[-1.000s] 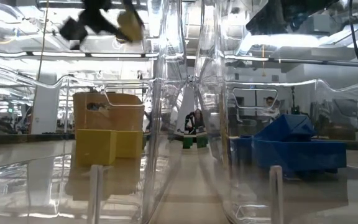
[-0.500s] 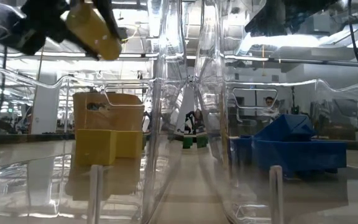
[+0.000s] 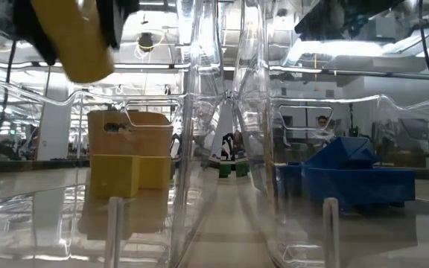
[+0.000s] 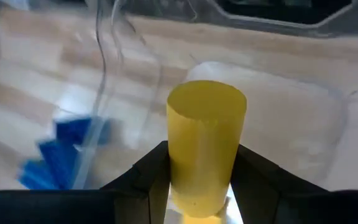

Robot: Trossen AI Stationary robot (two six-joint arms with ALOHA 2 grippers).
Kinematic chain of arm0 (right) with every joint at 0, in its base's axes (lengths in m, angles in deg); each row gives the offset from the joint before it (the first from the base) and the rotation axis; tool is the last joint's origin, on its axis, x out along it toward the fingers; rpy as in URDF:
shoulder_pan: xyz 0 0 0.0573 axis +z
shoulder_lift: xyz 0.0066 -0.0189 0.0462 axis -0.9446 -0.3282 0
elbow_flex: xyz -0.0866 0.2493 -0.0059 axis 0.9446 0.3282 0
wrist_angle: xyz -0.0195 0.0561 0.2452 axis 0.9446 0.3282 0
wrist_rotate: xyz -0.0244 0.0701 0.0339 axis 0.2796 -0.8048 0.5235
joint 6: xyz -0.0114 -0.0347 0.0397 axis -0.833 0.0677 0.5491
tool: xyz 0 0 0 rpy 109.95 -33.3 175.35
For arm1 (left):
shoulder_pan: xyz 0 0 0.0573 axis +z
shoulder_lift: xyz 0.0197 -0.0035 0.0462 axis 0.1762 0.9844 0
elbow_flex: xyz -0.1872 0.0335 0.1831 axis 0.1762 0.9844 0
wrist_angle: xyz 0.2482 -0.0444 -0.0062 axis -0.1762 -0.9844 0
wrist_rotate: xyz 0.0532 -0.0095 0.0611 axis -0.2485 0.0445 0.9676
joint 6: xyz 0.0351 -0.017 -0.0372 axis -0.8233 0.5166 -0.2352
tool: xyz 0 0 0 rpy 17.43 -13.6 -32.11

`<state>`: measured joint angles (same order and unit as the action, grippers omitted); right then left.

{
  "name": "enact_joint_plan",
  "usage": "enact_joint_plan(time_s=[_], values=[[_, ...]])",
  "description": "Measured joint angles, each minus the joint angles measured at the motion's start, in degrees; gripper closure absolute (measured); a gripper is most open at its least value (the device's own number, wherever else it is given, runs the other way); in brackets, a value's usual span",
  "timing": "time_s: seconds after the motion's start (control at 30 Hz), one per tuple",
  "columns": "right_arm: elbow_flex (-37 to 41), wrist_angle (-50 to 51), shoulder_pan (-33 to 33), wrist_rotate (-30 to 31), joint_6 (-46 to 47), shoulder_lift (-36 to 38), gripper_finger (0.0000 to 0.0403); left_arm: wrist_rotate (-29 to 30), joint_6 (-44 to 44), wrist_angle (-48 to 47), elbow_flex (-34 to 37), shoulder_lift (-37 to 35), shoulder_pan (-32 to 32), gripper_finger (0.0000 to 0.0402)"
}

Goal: Sort blocks
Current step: Put the yellow block into the left transparent bin, then put the green block into the blue bin

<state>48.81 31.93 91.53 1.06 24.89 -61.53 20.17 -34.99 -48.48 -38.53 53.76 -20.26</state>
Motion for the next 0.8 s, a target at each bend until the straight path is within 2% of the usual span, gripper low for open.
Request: enact_joint_plan(time_s=[0.27,0.43,0.67,0.8], values=[[0.0,-0.4,0.0,0.0,-0.1,0.0,0.0121,-1.6,18.5,-3.6,-0.1,0.0,2.6,0.0262],[0.0,-0.9,0.0,0.0,-0.3,0.0,0.0121,-1.0,21.8,-4.5,-0.1,0.3,3.2,0.0254],[0.0,-0.8,0.0,0.0,-0.5,0.0,0.0121,-0.6,24.5,-6.8,-0.1,1.0,3.2,0.0216],[0.0,-0.7,0.0,-0.1,-0.5,0.0,0.0121,4.1,28.1,-11.7,-1.9,0.7,3.3,0.0205]])
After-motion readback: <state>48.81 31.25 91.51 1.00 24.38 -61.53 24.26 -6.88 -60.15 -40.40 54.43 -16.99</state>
